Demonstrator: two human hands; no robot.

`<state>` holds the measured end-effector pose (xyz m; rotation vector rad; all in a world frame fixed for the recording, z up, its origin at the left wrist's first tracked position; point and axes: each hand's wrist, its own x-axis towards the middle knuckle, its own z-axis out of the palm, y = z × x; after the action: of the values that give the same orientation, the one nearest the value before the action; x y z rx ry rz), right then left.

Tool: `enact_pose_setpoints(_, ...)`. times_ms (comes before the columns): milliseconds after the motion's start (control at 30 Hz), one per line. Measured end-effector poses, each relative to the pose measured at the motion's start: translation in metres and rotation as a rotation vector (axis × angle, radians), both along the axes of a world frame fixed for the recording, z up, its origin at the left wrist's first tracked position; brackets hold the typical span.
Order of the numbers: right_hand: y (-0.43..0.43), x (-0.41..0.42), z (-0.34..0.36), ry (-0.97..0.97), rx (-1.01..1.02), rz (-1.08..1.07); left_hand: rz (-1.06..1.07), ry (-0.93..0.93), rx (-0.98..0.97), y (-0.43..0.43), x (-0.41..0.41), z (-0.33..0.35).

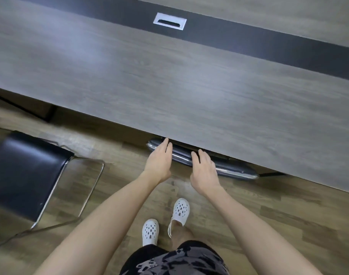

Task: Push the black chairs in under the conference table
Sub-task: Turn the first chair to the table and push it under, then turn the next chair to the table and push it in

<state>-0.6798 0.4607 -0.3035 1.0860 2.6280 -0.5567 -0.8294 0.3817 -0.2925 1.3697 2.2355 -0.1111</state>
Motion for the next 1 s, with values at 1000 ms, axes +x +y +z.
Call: enact_pose_setpoints(1000,-0.292,-0.14,0.019,-0.352,-0.035,0.726,0.669,-0.237,-0.079,-0.383,-0.047,0.02)
